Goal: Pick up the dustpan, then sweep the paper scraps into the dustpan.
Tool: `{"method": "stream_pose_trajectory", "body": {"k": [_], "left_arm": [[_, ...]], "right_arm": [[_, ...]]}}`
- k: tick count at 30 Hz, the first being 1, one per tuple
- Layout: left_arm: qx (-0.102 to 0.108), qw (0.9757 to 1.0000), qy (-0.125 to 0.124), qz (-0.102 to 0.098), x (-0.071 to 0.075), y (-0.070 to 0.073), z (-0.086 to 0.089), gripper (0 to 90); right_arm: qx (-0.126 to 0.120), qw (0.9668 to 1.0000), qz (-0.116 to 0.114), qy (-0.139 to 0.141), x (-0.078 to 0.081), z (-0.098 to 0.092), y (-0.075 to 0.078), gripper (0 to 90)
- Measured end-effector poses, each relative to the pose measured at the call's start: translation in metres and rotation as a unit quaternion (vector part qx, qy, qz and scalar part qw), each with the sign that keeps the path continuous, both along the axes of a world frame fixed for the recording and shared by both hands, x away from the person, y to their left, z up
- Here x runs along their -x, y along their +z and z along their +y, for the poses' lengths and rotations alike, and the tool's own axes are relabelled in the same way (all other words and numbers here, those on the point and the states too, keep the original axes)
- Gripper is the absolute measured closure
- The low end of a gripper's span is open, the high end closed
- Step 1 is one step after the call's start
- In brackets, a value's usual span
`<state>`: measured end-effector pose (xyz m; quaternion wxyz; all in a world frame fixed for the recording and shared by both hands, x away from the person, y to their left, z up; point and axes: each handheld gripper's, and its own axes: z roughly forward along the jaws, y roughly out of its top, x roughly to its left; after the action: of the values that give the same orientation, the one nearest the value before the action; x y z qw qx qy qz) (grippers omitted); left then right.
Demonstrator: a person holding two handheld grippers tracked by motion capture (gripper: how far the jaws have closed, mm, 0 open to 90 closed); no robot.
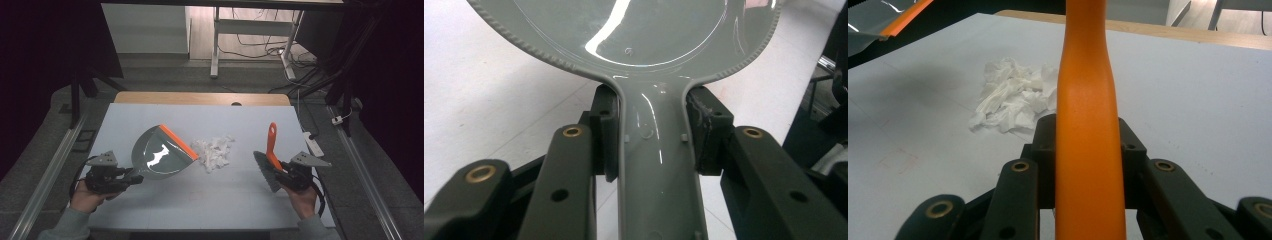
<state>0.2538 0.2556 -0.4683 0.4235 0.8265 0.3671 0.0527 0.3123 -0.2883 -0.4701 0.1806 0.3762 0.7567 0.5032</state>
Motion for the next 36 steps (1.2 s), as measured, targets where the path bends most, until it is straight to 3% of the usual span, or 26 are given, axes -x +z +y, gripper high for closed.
{"method": "stream_pose_trajectory", "body": {"k": [7,14,23,36], "left_arm": [[-0.029,0.999,-0.032,0.016,0.0,-0.005,-0.012,61.3],[-0.044,0.9972,-0.051,0.032,0.001,-0.008,-0.018,61.3],[-0.058,0.9955,-0.063,0.041,0.0,-0.013,-0.023,61.3],[-0.07,0.9944,-0.062,0.048,-0.001,-0.019,-0.027,61.3]], "right_arm": [[-0.004,1.0,0.001,-0.001,0.0,-0.002,0.0,70.3],[-0.006,1.0,0.0,-0.001,-0.001,-0.003,0.001,70.3],[-0.006,1.0,0.001,0.0,-0.001,-0.002,0.001,70.2],[-0.01,0.9999,-0.006,-0.001,-0.009,0.006,0.006,70.2]]}}
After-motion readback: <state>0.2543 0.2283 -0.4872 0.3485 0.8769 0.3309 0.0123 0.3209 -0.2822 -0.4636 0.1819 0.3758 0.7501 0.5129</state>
